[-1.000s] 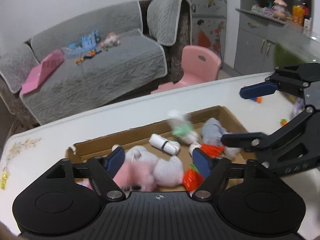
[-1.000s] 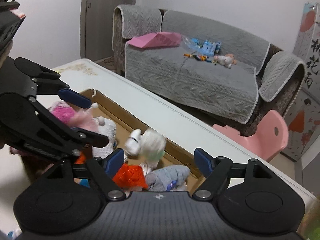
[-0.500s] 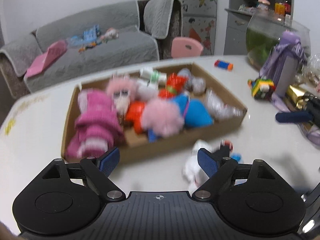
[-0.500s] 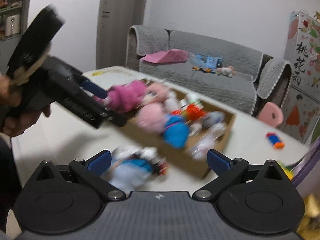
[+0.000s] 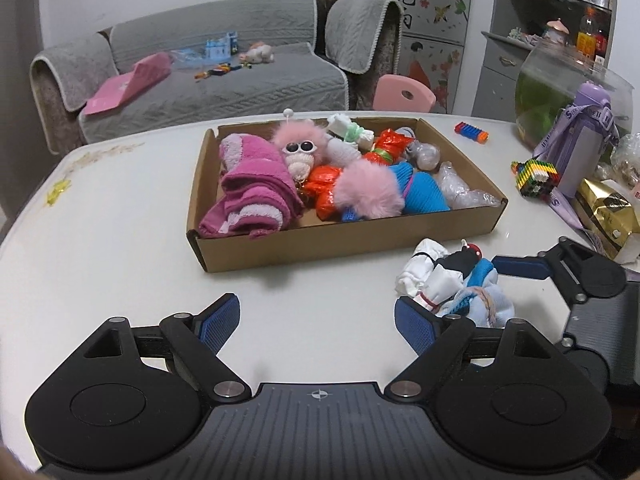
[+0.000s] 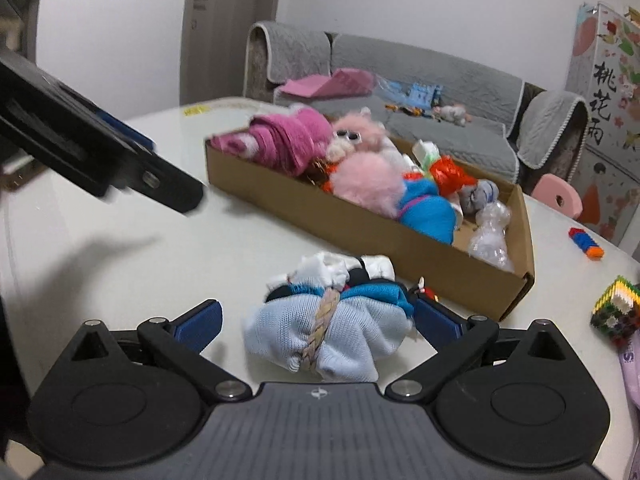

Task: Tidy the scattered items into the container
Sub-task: 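Grasp the blue-white twine-tied sock bundle with the right gripper while the left moves to the red-banded sock, then grasp the white sock with red band with the left gripper, then carry the sock bundle and red-banded sock into the box and open both grippers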

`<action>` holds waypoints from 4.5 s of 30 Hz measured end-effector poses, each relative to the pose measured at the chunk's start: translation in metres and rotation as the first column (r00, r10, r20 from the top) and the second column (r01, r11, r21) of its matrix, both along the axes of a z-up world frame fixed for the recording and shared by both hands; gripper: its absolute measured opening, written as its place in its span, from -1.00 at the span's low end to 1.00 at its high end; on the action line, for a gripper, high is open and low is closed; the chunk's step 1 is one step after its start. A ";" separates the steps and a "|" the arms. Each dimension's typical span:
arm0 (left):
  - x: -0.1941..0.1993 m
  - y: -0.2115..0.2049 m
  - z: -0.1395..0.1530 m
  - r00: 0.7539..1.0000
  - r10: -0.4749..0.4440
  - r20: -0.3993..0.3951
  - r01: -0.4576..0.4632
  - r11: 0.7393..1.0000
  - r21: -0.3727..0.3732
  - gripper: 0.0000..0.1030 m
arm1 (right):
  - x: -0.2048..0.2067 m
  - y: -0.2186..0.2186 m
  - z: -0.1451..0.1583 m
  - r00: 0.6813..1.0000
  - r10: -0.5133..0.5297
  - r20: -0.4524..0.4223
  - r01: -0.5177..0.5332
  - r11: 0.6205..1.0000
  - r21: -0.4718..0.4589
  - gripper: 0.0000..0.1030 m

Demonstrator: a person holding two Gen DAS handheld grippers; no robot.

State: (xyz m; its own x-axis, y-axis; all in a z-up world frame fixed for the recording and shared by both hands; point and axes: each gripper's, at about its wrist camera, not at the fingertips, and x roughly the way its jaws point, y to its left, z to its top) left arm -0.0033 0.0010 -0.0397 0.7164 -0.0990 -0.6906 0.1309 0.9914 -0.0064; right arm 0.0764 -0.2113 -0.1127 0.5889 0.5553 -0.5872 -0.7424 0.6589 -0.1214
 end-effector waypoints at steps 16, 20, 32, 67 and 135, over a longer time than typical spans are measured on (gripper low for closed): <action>0.008 -0.068 -0.034 0.985 -0.169 -0.035 0.169 0.985 0.019 0.73 | -0.018 -0.077 -0.005 0.995 -0.070 -0.067 0.073 0.997 0.033 0.53; 0.000 -0.083 -0.037 0.975 -0.220 -0.031 0.221 0.975 0.014 0.76 | -0.015 -0.089 -0.004 0.993 -0.089 -0.074 0.093 0.994 0.050 0.53; -0.004 -0.103 -0.060 0.991 -0.131 -0.007 0.131 0.991 0.003 0.68 | -0.004 -0.106 -0.004 0.992 -0.100 -0.075 0.105 0.992 0.067 0.53; -0.033 -0.093 -0.067 0.980 0.151 0.126 -0.152 0.988 -0.008 0.00 | -0.001 -0.121 -0.007 0.994 -0.081 -0.067 0.087 0.993 0.081 0.54; 0.200 -0.047 0.016 0.987 0.057 0.148 -0.085 0.978 0.192 0.02 | 0.169 -0.022 0.068 0.999 0.017 -0.039 -0.019 0.999 -0.043 0.53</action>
State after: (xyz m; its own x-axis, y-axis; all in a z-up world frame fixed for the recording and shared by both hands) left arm 0.1965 -0.0458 -0.0235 0.8079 0.0837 -0.5834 0.0458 0.9779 0.2038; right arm 0.2452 -0.2334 -0.0449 0.5554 0.5394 -0.6329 -0.7588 0.6400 -0.1205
